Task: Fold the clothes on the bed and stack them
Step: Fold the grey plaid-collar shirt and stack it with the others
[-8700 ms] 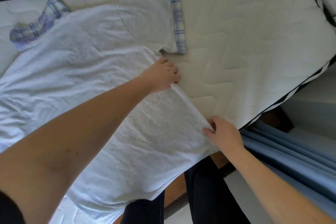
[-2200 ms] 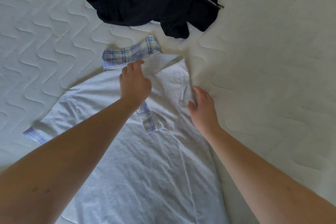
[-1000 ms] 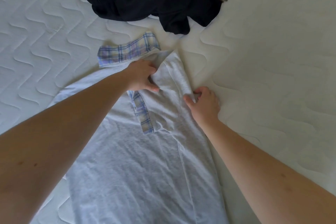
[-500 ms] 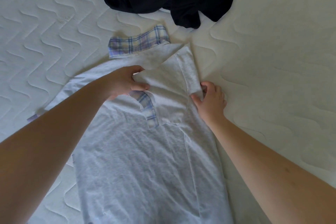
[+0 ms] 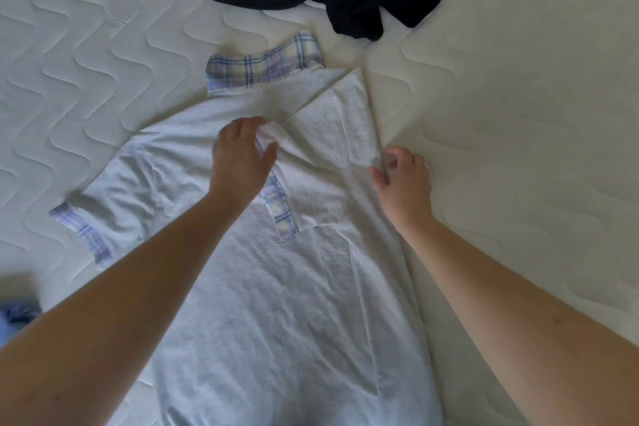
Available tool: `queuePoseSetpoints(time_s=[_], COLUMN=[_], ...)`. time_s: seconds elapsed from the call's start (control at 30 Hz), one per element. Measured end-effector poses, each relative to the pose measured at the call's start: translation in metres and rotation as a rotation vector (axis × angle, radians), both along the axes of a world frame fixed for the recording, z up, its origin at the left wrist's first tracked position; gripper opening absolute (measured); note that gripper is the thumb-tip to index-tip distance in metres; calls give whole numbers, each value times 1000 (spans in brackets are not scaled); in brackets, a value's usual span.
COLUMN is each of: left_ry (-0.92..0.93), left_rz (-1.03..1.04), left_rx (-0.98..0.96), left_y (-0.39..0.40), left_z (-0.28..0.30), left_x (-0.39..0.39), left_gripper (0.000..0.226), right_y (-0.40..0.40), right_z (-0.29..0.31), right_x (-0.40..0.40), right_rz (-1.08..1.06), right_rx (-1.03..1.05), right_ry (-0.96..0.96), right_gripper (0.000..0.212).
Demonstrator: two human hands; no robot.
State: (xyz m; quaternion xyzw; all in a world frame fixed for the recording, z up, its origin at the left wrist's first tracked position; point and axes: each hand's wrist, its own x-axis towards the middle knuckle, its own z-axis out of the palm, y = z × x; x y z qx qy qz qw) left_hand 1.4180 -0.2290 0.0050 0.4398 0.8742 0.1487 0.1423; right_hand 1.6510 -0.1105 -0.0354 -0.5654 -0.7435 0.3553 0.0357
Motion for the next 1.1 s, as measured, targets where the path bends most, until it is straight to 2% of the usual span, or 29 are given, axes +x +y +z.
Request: queuePoseSetpoints(time_s=[0.07,0.13,0.3,0.4,0.47,0.53,0.67,0.73,0.83,0.97,1.03,1.1], left_ry=[-58,-61,-110,-88,-52,-122,-351,-401,-390,-373,-404,-385], left_rz=[-97,-173,-156,-134,-217,-303,-289,-203,-83,-34,-68,-167], left_rx=[49,18,-235,-282,-394,-498,-402,-320,-191,-89,-99,-224], left_y=[18,45,124,159,174,182,188,191,197,196,194,192], left_z=[1,0,-3,0,4,9,4,-3,-14,-24,-22,-12], left_x=[14,26,35,27,21,18,15,17,21,27,25,17], left_gripper=[39,41,50,52,56,54,22,27,29,25,33,45], right_y=[0,1,15,27,34,38,38,39,42,36,33,32], right_z=[-1,-2,-5,-10,-13,-15,-17,-17,-16,-15,-14,-13], right_x=[4,4,1,1,2,2,1,2,3,6,7,8], right_rz=[25,10,-76,-75,-62,-59,-53,-47,-36,-87,-131,-124], right_rx=[-5,-14,-131,-228,-294,-335,-313,-294,-280,-323,-369,-397], right_ry=[22,39,49,47,50,57,66,68,50,134,203,226], right_gripper=[34,28,17,22,26,28,23,18,23,22,23,29])
